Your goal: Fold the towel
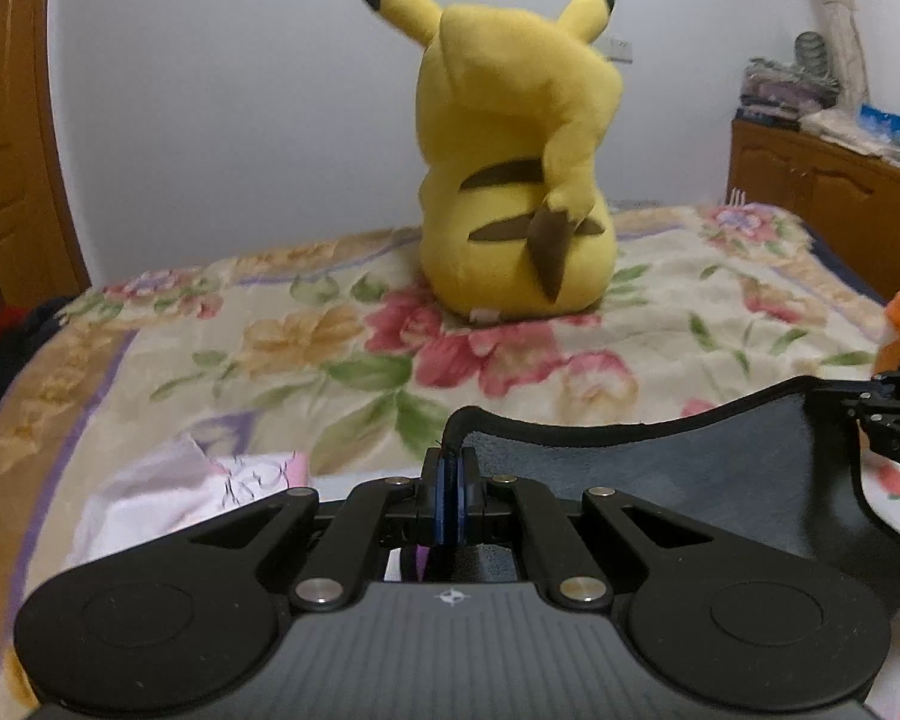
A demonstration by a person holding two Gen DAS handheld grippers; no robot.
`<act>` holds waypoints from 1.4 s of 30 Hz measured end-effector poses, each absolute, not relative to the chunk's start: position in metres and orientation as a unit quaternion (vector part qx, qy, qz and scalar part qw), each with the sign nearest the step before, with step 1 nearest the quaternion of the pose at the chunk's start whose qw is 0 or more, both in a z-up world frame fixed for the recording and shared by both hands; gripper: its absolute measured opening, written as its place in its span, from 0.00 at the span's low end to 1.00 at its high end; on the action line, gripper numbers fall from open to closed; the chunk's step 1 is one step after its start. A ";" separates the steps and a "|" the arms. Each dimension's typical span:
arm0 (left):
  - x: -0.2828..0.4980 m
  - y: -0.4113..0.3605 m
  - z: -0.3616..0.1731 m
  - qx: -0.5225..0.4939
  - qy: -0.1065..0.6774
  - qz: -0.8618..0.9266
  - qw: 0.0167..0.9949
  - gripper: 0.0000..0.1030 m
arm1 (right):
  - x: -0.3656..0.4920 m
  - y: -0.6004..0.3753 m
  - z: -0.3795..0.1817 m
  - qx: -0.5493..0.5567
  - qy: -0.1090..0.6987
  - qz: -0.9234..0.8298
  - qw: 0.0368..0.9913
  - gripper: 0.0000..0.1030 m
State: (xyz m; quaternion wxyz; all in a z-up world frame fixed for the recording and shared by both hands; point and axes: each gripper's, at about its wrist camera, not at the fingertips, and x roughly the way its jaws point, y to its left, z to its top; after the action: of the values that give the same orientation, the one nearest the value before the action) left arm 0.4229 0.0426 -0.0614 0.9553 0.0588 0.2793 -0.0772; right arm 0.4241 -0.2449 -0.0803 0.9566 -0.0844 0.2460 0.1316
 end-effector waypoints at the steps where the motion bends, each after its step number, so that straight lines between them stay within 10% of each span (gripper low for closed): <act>1: 0.425 0.043 -0.066 0.059 0.280 -0.075 0.955 0.07 | 0.427 -0.243 -0.085 -0.090 0.249 0.132 0.955 0.04; 16: 0.442 0.041 -0.103 0.064 0.323 -0.064 0.942 0.10 | 0.444 -0.241 -0.118 -0.082 0.291 0.133 0.944 0.05; 22: 0.432 0.036 -0.103 0.064 0.319 -0.064 0.943 0.44 | 0.441 -0.241 -0.118 -0.075 0.291 0.128 0.945 0.06; 26: 0.423 0.033 -0.101 0.060 0.321 -0.072 0.942 0.53 | 0.436 -0.244 -0.117 -0.075 0.295 0.122 0.945 0.15; 29: 0.413 0.032 -0.096 0.058 0.320 -0.076 0.942 0.60 | 0.431 -0.247 -0.115 -0.070 0.299 0.116 0.945 0.48; 42: 0.353 0.028 -0.050 0.061 0.318 -0.091 0.942 0.74 | 0.381 -0.254 -0.071 -0.043 0.299 0.126 0.945 0.52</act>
State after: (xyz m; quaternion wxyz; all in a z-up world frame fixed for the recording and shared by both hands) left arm 0.3530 0.0279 -0.0496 0.9418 0.0609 0.3178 -0.0909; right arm 0.3807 -0.2537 -0.0709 0.9449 -0.0427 0.2990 0.1261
